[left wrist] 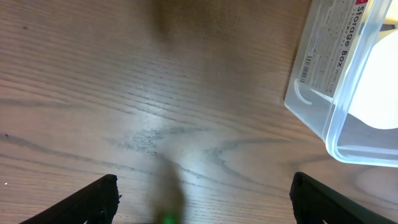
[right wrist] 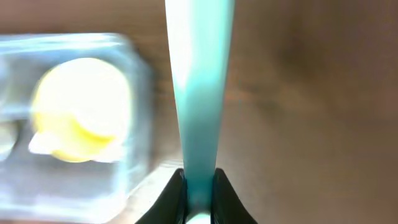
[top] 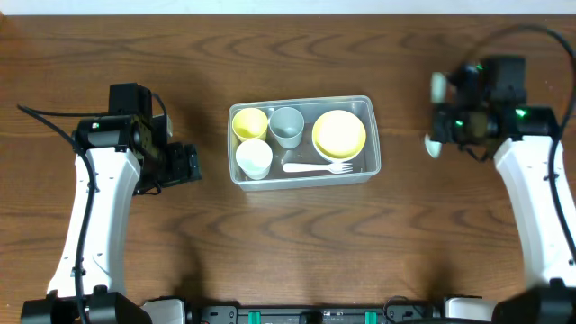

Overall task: Pack container
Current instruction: 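Carry the green spoon into the box and release it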

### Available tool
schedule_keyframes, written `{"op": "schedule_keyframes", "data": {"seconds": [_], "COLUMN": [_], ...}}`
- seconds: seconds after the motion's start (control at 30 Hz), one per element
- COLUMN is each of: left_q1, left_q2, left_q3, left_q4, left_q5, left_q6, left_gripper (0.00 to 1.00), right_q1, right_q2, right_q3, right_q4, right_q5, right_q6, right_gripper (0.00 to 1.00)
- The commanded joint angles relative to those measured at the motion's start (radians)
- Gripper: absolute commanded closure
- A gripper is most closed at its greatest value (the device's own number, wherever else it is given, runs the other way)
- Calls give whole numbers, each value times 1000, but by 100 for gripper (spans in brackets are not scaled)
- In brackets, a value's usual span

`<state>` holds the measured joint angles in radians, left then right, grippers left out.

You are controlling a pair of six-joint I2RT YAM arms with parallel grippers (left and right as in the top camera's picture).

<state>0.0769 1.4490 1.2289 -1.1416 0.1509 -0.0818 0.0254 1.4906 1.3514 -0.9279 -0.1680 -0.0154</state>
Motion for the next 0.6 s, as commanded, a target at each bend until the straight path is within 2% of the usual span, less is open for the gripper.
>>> {"op": "schedule_keyframes", "data": {"seconds": [0.0, 0.23, 0.4, 0.57], "left_q1": [3, 3, 3, 3], "left_q2": [-12, -12, -12, -12], "left_q3": [-1, -1, -1, -1], "left_q4": [-1, 0, 0, -1], "left_q5": [-5, -5, -5, -5], "left_q6": [-2, -2, -2, -2], "left_gripper": [11, 12, 12, 12], "right_q1": [127, 398, 529, 558], "right_q2": [-7, -2, 27, 86], "right_q3": [87, 122, 122, 122], "right_q4": [-40, -45, -45, -33], "right_q5": [-19, -3, 47, 76], "right_q6": [-328, -687, -945, -977], "right_gripper": [99, 99, 99, 99]}}
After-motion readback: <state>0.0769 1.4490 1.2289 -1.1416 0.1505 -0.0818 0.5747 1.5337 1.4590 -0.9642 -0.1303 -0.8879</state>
